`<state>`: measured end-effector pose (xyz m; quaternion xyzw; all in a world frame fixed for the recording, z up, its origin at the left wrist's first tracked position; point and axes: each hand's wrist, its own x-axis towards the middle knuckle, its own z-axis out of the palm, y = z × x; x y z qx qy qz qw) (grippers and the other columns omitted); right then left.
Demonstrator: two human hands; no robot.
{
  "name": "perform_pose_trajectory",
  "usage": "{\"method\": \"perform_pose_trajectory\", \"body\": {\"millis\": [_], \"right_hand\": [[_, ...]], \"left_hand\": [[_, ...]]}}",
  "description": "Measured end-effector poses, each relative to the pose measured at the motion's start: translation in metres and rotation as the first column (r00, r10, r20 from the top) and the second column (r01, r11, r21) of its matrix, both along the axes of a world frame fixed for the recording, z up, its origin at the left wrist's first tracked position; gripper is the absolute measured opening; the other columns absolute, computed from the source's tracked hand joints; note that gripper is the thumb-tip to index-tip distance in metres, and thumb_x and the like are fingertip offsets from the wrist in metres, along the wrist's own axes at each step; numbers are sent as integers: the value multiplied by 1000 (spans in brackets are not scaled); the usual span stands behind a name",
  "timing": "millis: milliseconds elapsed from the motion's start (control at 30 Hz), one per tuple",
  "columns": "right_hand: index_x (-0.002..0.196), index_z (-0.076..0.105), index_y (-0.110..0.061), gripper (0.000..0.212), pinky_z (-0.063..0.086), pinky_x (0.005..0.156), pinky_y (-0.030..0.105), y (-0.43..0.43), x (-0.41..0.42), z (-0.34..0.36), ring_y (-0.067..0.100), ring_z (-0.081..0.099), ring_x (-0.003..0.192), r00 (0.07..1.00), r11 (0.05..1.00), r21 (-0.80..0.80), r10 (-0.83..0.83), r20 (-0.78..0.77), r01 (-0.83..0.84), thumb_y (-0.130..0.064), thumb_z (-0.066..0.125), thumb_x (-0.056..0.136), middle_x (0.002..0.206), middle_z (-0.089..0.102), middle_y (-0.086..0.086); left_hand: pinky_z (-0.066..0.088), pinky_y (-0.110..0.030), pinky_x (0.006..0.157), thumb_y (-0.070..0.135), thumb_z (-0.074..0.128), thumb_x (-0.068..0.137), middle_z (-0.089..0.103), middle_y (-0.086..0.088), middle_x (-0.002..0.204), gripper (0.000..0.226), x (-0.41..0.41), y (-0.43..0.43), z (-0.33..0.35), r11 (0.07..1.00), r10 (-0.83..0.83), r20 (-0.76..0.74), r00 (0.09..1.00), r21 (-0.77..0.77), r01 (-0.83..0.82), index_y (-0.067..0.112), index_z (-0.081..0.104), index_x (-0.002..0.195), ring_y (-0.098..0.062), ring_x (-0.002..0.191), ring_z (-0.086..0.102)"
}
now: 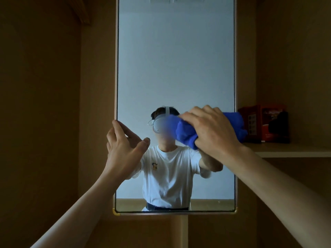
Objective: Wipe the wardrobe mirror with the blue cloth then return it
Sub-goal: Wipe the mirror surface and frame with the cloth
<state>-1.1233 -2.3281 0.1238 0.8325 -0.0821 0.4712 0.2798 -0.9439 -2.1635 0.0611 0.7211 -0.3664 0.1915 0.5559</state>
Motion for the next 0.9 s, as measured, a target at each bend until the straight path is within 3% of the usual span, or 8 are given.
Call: {"method": "perform_pose_trajectory", "body": {"millis": [200,333,500,600,900], "right_hand": [[118,59,-20,44,43,83,48,-15,3,-42,25,53,92,983,998,33,57,-172,-53,-9,58,76,107,59,-2],[118,60,-23,34,46,81,46,-16,-8,-26,24,55,89,994,994,-37,100,-38,-101,-14,57,86,106,62,-4],[117,63,-24,41,43,78,42,-32,-26,34,26,57,88,988,999,-38,39,149,-34,-13,71,79,102,64,-1],[107,61,-29,32,40,73,38,-42,-29,44,23,56,82,987,999,-18,35,155,-33,-19,72,79,92,60,-4],[120,60,-26,50,43,76,38,-52,-34,-25,24,57,83,988,997,15,76,138,-79,-21,82,75,97,63,-3]], "left_hand": [[27,-57,121,45,69,92,-1,3,168,109,0,2,-6,999,-6,20,1000,-38,7,26,-12,161,-31,155,8],[28,-57,121,44,68,92,-1,4,167,108,-2,6,-5,999,-30,22,999,-28,30,26,-14,161,-32,155,7],[30,-58,120,45,70,92,0,1,167,111,-1,7,-4,999,-36,20,999,-22,37,23,-14,161,-34,154,12],[32,-58,118,42,69,92,2,3,167,109,-1,7,-4,999,-42,27,999,-32,43,23,-14,161,-34,154,14],[33,-55,119,39,70,93,2,9,166,107,1,8,-13,998,-40,66,997,-54,44,30,-13,161,-30,155,12]]}}
